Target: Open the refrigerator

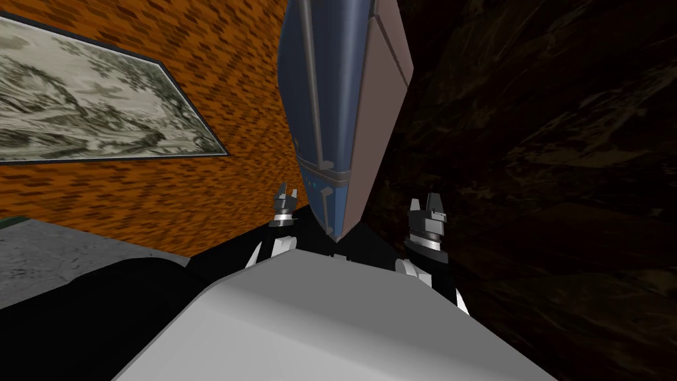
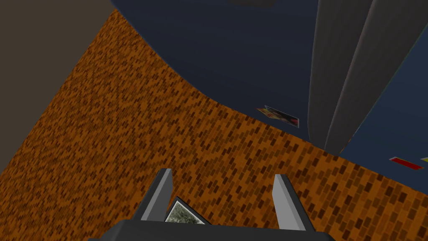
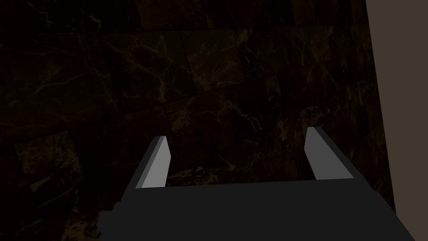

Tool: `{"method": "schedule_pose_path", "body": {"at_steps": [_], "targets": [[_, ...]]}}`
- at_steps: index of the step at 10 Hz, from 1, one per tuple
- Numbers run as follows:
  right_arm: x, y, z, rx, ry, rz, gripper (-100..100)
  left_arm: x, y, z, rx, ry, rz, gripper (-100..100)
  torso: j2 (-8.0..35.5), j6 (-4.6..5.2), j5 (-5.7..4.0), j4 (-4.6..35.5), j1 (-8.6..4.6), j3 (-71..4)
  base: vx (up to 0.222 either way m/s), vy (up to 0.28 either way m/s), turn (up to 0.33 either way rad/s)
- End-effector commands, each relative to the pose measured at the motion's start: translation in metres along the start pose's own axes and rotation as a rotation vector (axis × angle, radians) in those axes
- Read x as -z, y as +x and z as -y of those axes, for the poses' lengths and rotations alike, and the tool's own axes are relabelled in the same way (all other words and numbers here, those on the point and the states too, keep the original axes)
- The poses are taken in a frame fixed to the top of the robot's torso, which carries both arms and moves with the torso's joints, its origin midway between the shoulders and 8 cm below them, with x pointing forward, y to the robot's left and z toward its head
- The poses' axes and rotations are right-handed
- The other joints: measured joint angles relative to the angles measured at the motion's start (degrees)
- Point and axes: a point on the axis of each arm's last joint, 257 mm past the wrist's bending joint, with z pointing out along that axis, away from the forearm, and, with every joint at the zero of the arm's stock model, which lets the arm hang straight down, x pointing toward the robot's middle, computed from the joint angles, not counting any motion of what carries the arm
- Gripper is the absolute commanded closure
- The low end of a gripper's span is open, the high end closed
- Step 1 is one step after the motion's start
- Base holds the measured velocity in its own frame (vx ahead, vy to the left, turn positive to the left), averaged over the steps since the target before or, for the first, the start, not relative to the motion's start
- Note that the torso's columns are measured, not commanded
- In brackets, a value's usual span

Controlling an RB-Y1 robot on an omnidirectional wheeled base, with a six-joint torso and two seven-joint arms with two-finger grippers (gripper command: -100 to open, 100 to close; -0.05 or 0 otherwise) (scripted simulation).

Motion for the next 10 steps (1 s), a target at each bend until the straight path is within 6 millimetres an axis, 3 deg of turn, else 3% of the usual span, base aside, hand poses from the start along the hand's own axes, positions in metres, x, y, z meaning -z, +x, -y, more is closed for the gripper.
{"method": "schedule_pose_path", "body": {"at_steps": [1, 3, 10], "targets": [[0.0, 0.0, 0.0, 0.0, 0.0, 0.0, 0, -0.003, 0.005, -0.003, -0.022, -0.008, -0.041, -100, 4.2, 0.0, 0.0, 4.2, 0.0, -8.5, 0.007, -0.012, 0.036], [0.0, 0.0, 0.0, 0.0, 0.001, 0.0, 0, -0.009, 0.01, -0.008, -0.051, -0.021, -0.09, -100, 6.7, 0.0, -0.01, 6.7, -0.05, -13.5, 0.002, -0.037, 0.051], [0.0, 0.0, 0.0, 0.0, 0.001, 0.0, 0, -0.05, 0.015, -0.037, -0.127, -0.064, -0.155, -100, 6.9, 0.0, -0.03, 6.9, -0.13, -13.8, 0.011, -0.086, 0.098]]}}
